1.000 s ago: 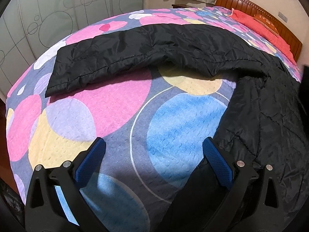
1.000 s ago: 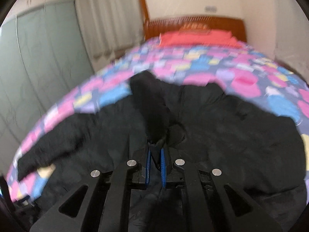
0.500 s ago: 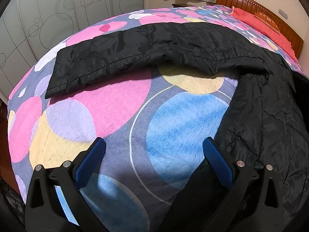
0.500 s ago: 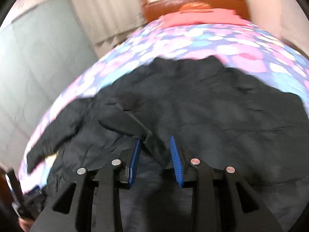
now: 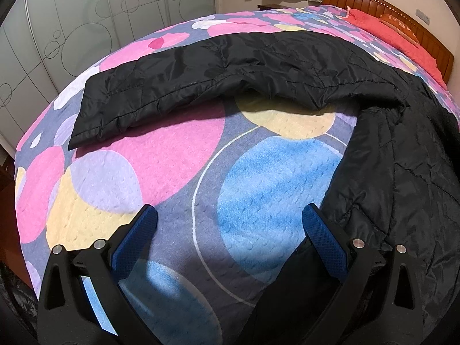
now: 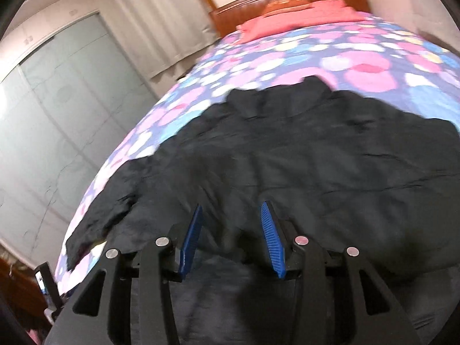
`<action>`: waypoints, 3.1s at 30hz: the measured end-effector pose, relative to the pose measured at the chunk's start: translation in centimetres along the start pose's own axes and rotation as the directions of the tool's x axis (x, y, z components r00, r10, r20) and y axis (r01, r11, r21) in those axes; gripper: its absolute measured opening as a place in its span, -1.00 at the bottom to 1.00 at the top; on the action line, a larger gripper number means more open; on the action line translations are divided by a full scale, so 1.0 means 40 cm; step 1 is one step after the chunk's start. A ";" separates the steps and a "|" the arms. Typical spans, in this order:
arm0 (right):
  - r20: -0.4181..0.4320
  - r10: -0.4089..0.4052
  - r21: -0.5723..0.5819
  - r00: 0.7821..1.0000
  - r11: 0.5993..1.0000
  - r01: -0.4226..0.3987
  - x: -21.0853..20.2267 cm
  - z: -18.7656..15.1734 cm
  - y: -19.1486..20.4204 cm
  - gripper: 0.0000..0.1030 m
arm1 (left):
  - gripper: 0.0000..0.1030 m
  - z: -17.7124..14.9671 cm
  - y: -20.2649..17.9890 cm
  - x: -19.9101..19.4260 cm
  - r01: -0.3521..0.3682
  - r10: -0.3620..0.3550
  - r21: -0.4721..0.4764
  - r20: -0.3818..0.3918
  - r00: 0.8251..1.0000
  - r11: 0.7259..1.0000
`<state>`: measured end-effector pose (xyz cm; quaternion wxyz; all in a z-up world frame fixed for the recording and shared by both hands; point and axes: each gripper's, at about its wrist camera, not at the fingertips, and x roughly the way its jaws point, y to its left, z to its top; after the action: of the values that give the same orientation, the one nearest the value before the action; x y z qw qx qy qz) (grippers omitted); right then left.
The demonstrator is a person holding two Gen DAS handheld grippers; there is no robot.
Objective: Fold large clothes
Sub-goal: 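Fold the held jacket side over the body with the right tool, release, then grasp the opposite side edge of the jacket with the left tool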
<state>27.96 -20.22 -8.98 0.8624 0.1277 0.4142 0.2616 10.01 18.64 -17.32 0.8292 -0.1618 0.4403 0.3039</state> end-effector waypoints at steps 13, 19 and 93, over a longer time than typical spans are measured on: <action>0.051 -0.579 0.202 0.814 0.804 0.559 -0.078 0.079 -0.326 -0.15 | 0.96 0.000 0.000 0.000 -0.001 0.001 0.001 0.000 1.000 1.000; -0.081 -0.597 0.161 0.798 0.782 0.601 -0.006 0.067 -0.399 -0.14 | 0.96 0.000 0.000 0.000 -0.004 0.004 0.002 0.000 1.000 1.000; 0.057 -0.554 0.072 0.830 0.832 0.550 -0.052 -0.118 -0.278 0.21 | -0.81 0.182 0.391 0.014 0.270 -0.121 -0.573 0.284 0.951 0.774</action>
<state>27.03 -30.58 -15.42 0.9125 0.0351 0.4073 -0.0145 4.73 34.68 -13.71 0.8062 -0.4270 0.2009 0.3567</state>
